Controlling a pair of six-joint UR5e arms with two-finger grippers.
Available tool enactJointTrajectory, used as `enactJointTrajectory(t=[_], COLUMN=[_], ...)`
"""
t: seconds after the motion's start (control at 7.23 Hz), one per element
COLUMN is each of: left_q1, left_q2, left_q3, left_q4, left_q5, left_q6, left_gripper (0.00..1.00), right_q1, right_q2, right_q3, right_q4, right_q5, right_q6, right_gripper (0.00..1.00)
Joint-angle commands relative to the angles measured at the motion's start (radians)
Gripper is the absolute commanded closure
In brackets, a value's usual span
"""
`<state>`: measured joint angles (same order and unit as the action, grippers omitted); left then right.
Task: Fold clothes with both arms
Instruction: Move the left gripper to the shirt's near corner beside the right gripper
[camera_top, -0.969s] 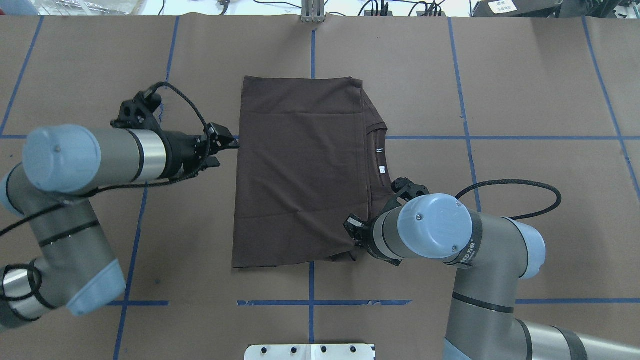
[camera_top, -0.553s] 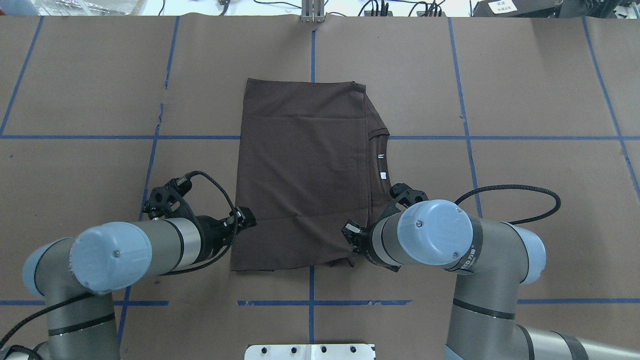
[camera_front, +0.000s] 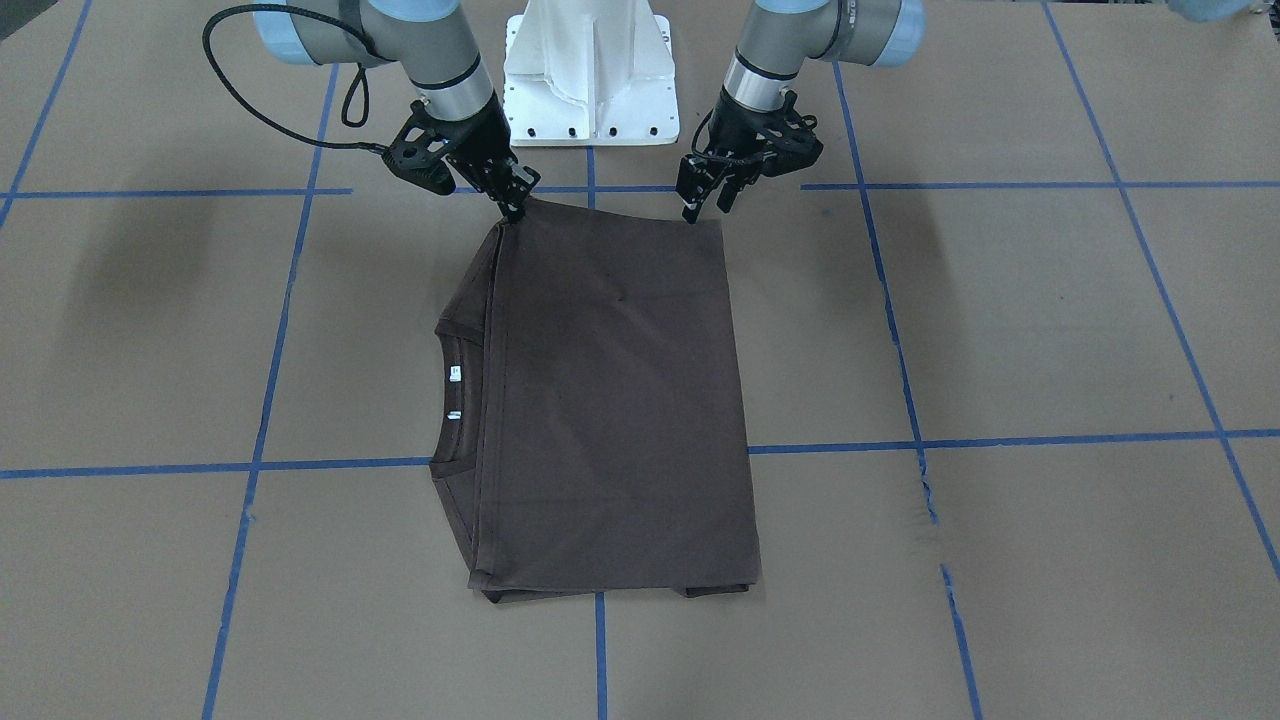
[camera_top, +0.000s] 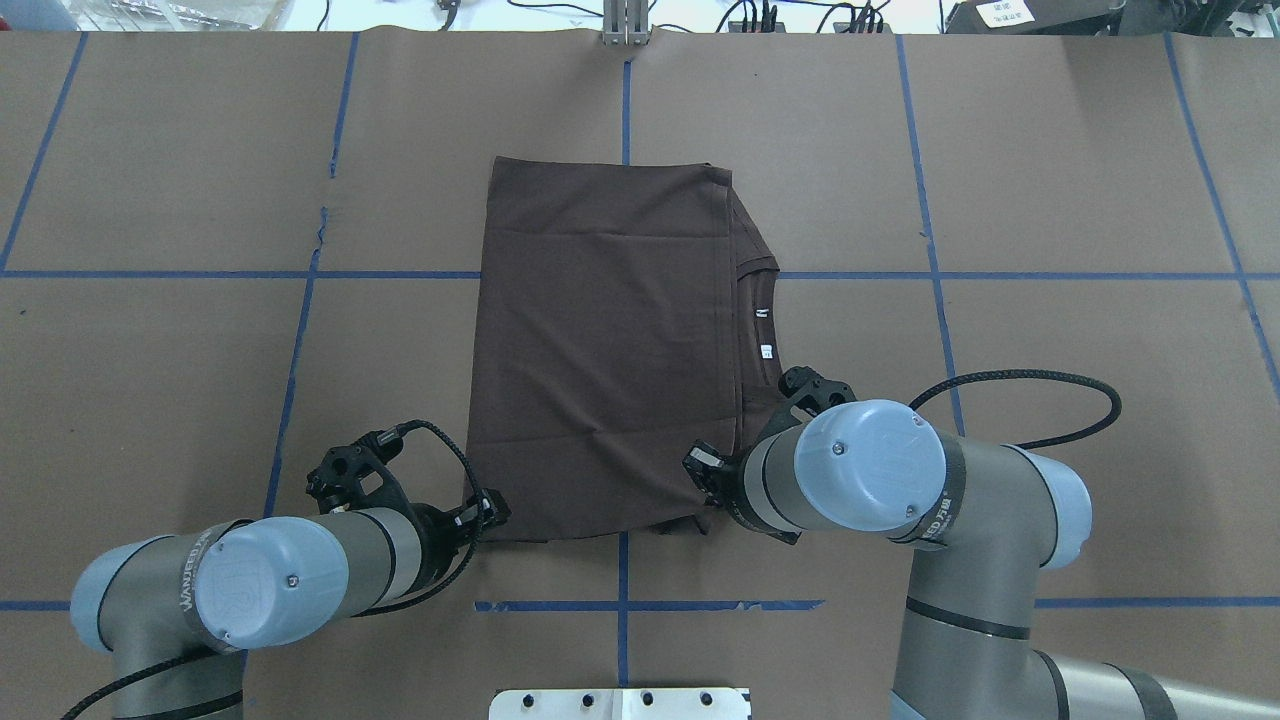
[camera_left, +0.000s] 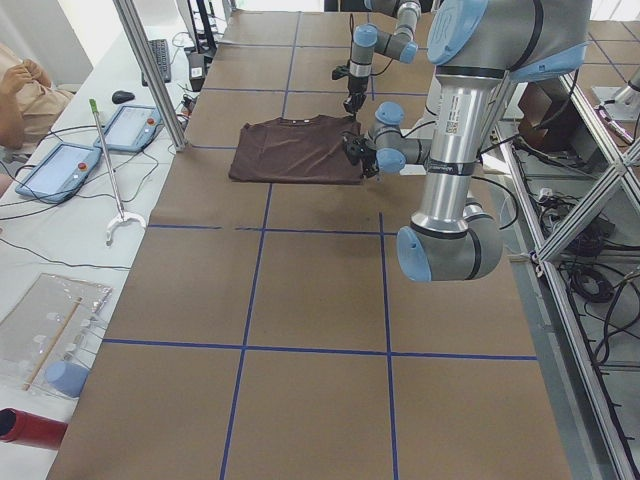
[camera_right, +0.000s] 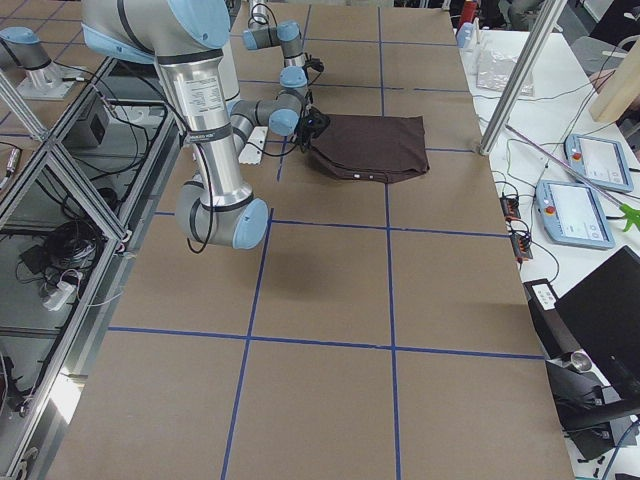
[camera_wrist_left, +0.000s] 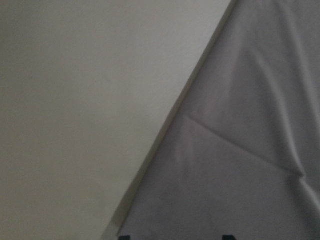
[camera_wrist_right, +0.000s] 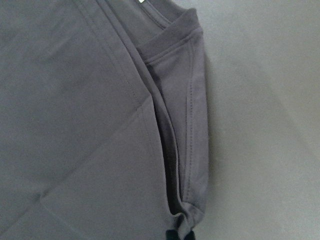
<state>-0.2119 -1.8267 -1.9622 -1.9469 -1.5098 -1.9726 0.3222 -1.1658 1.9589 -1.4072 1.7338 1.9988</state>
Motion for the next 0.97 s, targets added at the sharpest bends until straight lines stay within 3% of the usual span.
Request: enactJointTrajectory(t=[0.0, 0.69, 0.83], left_q1=[0.002, 0.003, 0.003], left_q2=[-0.002, -0.009, -0.009], left_q3=[0.011, 0.043, 0.043], left_q4=[0.017, 0.017, 0.017], left_q5=[0.008, 0.008, 0.007], left_q6=[0.009, 0.009, 0.008], left_gripper=[0.34, 0.41, 0.48], right_q1=[0.000, 0.000, 0.000], right_q2=[-0.002, 0.001, -0.002], right_q3=[0.009, 0.014, 0.014], right_q4=[0.001, -0.001, -0.001], right_q5=[0.001, 0.003, 0.003], right_q6=[0.000, 0.000, -0.003], right_gripper=[1.00, 1.00, 1.00])
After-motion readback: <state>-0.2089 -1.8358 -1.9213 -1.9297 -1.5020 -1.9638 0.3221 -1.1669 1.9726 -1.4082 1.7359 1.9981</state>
